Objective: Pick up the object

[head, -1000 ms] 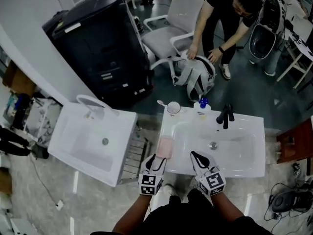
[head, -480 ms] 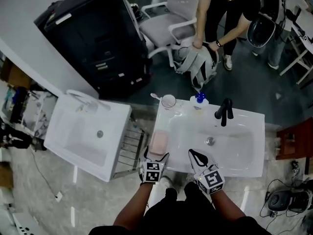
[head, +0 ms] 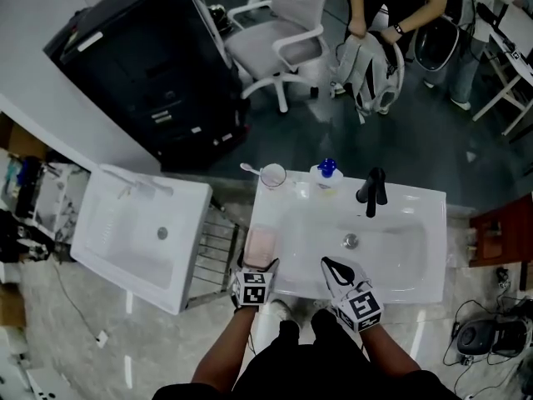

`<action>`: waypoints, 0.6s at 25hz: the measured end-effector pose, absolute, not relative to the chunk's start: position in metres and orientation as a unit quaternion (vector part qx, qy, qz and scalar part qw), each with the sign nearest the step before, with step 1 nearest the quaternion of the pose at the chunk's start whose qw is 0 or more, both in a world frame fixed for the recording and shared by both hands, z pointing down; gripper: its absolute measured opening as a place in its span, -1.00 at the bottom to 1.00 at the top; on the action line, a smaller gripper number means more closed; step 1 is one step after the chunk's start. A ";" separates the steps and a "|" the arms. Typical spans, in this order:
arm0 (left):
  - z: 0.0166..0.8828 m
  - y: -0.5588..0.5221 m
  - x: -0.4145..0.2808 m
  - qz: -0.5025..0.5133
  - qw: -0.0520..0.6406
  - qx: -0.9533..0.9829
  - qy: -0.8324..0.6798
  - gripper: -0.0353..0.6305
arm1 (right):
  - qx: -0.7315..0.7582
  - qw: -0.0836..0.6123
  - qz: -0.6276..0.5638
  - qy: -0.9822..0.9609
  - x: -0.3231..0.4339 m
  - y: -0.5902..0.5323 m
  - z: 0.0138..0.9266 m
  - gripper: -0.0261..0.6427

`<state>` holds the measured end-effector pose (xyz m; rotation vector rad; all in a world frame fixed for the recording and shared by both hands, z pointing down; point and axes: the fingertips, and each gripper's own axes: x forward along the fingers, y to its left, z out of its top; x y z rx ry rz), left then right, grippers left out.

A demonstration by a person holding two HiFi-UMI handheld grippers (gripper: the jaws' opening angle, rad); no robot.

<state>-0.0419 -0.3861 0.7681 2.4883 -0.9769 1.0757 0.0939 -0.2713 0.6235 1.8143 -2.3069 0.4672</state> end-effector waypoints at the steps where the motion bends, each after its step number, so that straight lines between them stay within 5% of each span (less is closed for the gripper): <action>1: 0.768 -0.386 -0.041 0.369 0.131 0.858 -0.334 0.57 | 0.608 0.084 0.157 -0.774 0.095 -0.272 0.623 -0.91; 15: 0.760 -0.383 -0.044 0.341 0.109 0.867 -0.347 0.47 | 0.594 0.088 0.153 -0.785 0.094 -0.271 0.622 -0.91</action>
